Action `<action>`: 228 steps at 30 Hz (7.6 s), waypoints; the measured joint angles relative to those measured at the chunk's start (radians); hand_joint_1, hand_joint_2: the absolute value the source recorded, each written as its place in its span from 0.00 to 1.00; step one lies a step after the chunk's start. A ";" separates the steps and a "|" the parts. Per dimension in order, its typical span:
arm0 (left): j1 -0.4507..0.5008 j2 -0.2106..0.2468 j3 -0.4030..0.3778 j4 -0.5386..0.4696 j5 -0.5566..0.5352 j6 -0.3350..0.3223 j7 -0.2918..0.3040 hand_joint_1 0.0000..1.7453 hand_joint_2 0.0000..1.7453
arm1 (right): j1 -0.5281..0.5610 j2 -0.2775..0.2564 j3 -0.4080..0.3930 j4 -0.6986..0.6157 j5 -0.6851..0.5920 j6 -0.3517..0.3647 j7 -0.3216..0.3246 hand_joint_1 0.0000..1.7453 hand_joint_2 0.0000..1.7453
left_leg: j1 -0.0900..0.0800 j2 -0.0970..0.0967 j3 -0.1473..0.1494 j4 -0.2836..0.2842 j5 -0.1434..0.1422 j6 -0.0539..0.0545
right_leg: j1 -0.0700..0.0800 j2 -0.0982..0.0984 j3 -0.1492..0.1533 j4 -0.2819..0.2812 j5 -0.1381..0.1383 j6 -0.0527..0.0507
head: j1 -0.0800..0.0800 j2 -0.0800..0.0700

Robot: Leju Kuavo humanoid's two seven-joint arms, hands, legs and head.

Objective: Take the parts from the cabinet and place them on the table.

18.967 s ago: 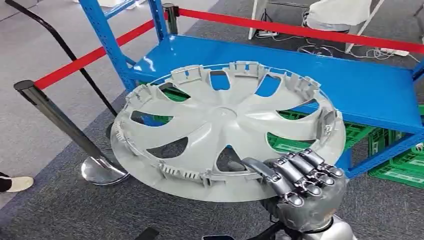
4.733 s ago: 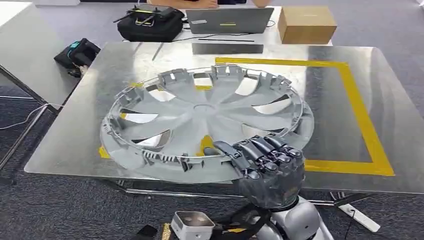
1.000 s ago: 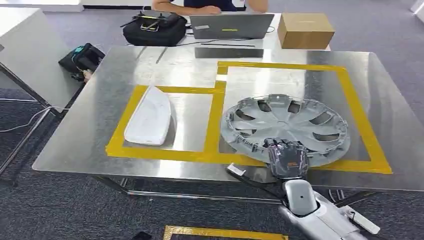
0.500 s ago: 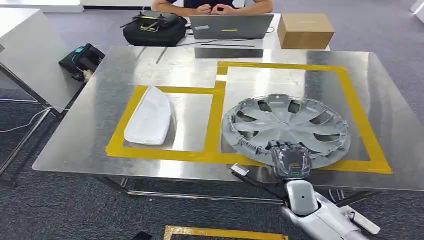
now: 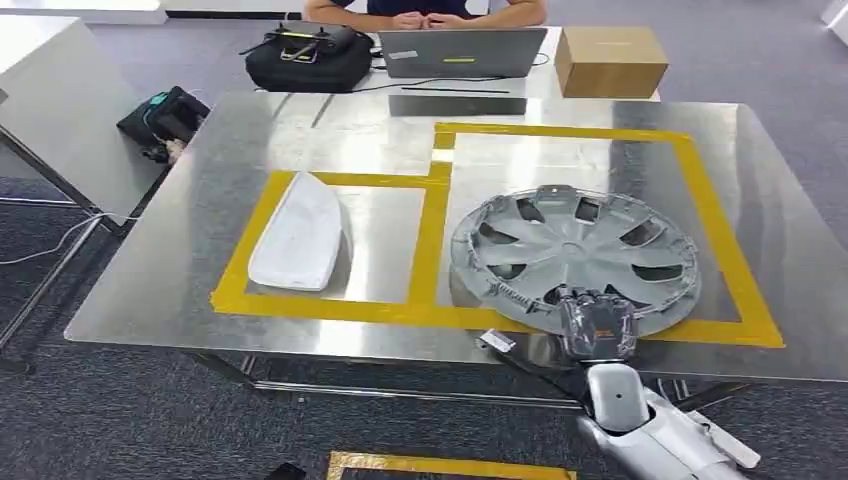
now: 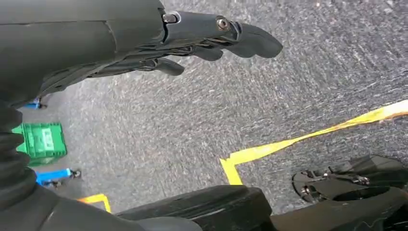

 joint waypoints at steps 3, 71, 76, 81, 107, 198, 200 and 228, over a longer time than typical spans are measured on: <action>-0.001 0.002 -0.017 0.000 -0.027 0.000 0.002 0.00 1.00 | -0.002 -0.001 0.000 0.007 0.000 0.000 0.001 1.00 1.00 | 0.000 0.000 0.000 0.000 0.000 0.000 | 0.000 0.000 0.000 0.000 0.000 0.000 | 0.000 0.000; -0.004 0.013 -0.014 0.000 0.003 0.033 0.010 0.00 0.00 | -0.015 -0.024 0.087 0.010 0.004 -0.001 0.049 0.00 0.00 | 0.023 0.009 -0.088 0.204 -0.065 -0.025 | -0.030 -0.009 -0.081 0.056 0.021 0.013 | -0.005 0.000; -0.008 0.011 -0.014 0.000 0.003 0.033 0.011 0.00 0.00 | -0.018 -0.024 0.084 0.008 0.003 -0.001 0.050 0.00 0.00 | 0.015 0.006 -0.048 0.075 -0.023 -0.008 | -0.028 -0.009 -0.100 0.042 0.068 0.042 | -0.004 0.000; -0.005 0.008 -0.013 0.000 0.003 0.034 0.012 0.00 0.00 | -0.016 -0.024 0.090 0.008 0.003 -0.001 0.059 0.00 0.00 | 0.018 0.011 -0.091 0.070 0.026 0.021 | -0.027 -0.012 -0.159 0.239 -0.118 0.059 | 0.003 0.000; -0.003 0.008 0.003 0.000 0.006 0.015 0.077 0.00 0.00 | -0.066 -0.043 0.193 -0.004 0.002 -0.002 0.189 0.00 0.00 | 0.023 0.007 -0.072 0.053 0.015 -0.014 | -0.014 -0.014 -0.049 0.019 0.025 0.028 | -0.008 0.000; -0.002 -0.004 0.044 -0.001 0.022 0.050 0.035 0.00 0.00 | 0.251 0.139 -0.251 -0.068 -0.129 -0.003 -0.349 0.00 0.00 | 0.015 0.012 -0.009 0.041 -0.022 -0.006 | -0.023 -0.015 -0.086 0.010 0.089 0.039 | -0.010 0.000; 0.002 -0.005 0.045 -0.001 0.022 0.051 0.037 0.00 0.00 | 0.269 0.151 -0.281 -0.063 -0.131 -0.003 -0.353 0.00 0.00 | 0.020 0.018 -0.016 0.038 -0.006 0.013 | -0.027 -0.016 -0.105 0.039 0.054 0.048 | -0.008 0.000; 0.006 -0.015 0.062 -0.001 0.024 0.067 0.037 0.00 0.00 | 0.304 0.268 -0.541 0.098 -0.240 -0.004 -0.534 0.00 0.00 | 0.009 0.019 -0.095 0.026 0.079 0.022 | -0.005 -0.022 0.002 0.000 0.007 0.028 | -0.005 0.000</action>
